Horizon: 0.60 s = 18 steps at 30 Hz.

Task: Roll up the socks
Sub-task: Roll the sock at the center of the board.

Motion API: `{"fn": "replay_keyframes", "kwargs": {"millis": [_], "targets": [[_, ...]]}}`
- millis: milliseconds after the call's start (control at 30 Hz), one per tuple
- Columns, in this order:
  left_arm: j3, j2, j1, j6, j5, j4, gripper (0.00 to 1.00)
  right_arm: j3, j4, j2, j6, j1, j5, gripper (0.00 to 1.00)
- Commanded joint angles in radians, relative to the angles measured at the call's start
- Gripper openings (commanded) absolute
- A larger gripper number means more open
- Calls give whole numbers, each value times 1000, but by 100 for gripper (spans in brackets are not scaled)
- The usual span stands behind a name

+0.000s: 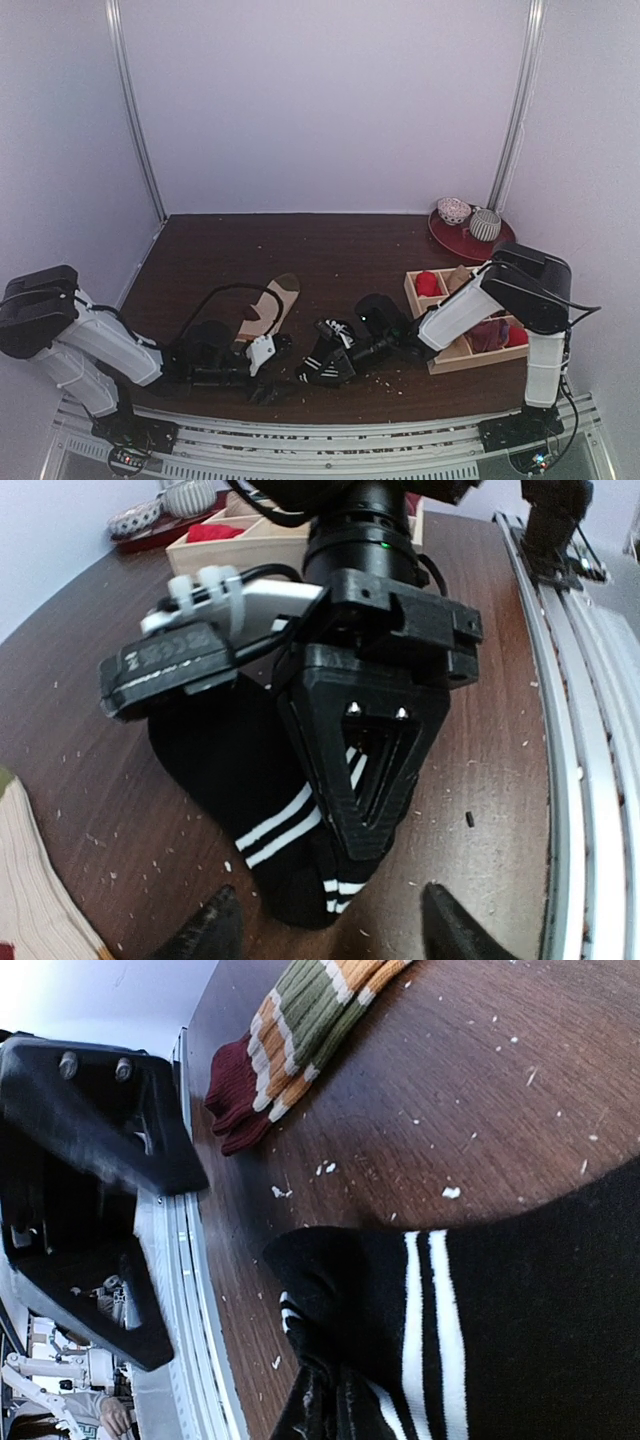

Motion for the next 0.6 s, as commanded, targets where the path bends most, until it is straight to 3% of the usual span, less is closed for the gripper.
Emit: {"fn": "replay_keyframes", "kwargs": {"millis": [0,200,400,567], "targets": [[86,91,-5,80,58,36,49,-13,-104,47,-24,-6,-16,4],[130,153,-5,97,107,16,46,-11,-99,55,-31,-13,-33,4],[115,191,-5,71,102,65,55,-10,-119,70,-57,-21,-56,4],[114,178,-5,59,87,59,53,-26,-127,67,-78,-33,-64,4]]}}
